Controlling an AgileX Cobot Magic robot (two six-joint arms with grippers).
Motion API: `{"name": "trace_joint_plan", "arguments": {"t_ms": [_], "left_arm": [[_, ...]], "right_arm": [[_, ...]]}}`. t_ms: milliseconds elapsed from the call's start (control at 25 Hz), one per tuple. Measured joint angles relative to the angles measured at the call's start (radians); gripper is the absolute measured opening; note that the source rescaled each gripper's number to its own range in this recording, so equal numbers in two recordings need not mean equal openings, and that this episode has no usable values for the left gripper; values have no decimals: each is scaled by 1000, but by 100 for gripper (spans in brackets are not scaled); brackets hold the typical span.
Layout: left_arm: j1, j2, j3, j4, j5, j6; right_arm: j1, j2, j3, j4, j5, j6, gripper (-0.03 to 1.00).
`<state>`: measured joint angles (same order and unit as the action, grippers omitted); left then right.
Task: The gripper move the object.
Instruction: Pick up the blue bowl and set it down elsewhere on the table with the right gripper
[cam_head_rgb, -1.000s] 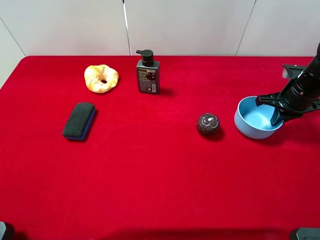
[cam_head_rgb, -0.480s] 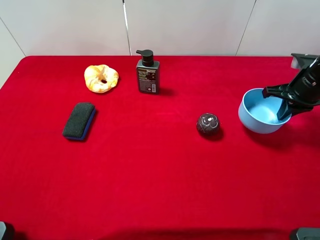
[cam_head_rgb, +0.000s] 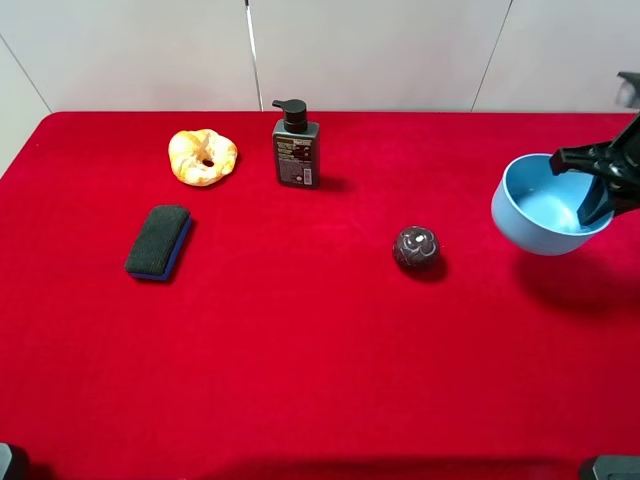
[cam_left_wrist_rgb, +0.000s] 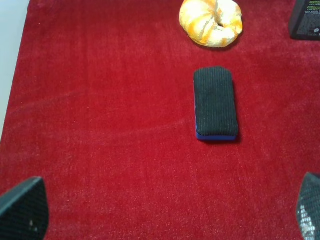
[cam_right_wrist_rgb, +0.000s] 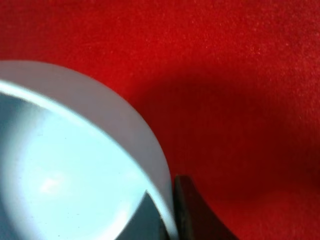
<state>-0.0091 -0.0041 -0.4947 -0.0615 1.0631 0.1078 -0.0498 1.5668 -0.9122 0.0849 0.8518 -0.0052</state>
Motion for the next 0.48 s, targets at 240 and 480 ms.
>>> {"name": "trace_joint_plan", "arguments": {"t_ms": [240, 480], "left_arm": [[0, 0, 0, 0, 0, 0], [0, 0, 0, 0, 0, 0]], "right_arm": [[0, -113, 0, 16, 78, 0, 0], [32, -173, 0, 15, 139, 0, 0]]}}
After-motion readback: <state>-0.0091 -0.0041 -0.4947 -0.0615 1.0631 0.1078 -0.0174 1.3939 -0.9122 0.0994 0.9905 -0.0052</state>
